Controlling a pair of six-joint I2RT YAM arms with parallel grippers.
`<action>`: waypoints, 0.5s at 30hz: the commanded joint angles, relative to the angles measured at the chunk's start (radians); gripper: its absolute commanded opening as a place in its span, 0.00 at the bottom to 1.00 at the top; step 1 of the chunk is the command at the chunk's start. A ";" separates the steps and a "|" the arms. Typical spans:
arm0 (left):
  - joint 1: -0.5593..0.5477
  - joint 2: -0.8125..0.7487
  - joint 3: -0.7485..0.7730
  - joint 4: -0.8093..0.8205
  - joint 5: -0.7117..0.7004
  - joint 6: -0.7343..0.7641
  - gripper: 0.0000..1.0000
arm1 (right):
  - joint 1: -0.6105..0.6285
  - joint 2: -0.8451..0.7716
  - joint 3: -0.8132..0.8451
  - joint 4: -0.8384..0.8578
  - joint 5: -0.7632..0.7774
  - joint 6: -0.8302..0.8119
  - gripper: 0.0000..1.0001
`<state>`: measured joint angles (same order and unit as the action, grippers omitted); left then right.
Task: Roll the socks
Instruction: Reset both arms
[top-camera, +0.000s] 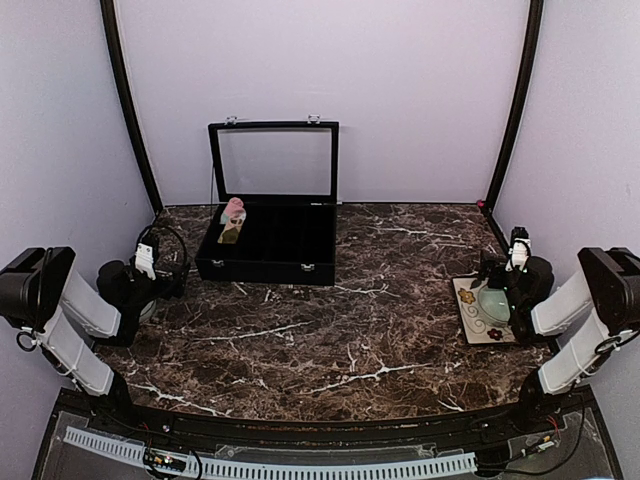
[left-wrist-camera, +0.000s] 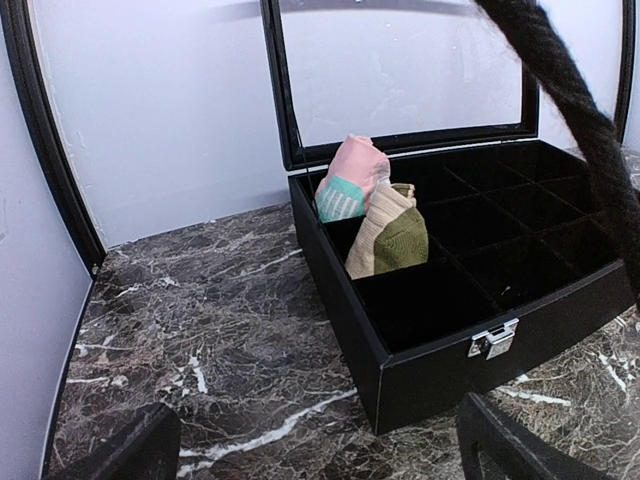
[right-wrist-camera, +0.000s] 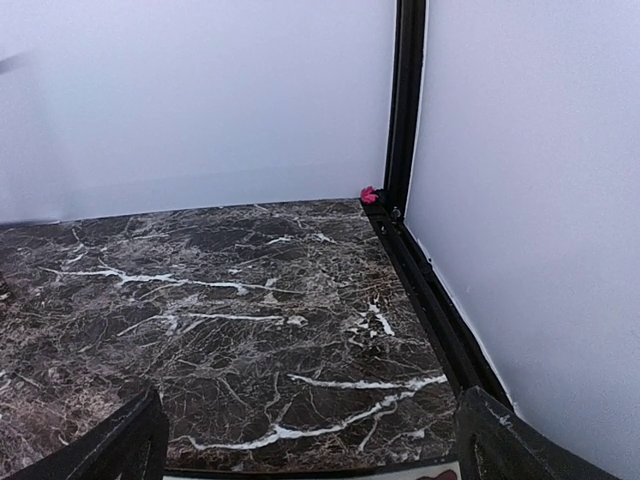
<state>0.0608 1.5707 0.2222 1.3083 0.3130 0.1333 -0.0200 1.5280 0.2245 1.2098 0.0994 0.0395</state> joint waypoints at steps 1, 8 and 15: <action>0.002 -0.002 0.012 0.017 -0.002 -0.012 0.99 | -0.003 0.003 0.012 0.053 -0.010 0.010 0.99; 0.002 -0.003 0.011 0.019 -0.003 -0.012 0.99 | -0.004 0.003 0.012 0.053 -0.010 0.010 1.00; 0.002 0.000 0.019 0.006 -0.006 -0.014 0.99 | -0.004 0.004 0.012 0.053 -0.010 0.009 1.00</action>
<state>0.0608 1.5707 0.2222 1.3079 0.3122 0.1329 -0.0200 1.5280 0.2245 1.2148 0.0967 0.0395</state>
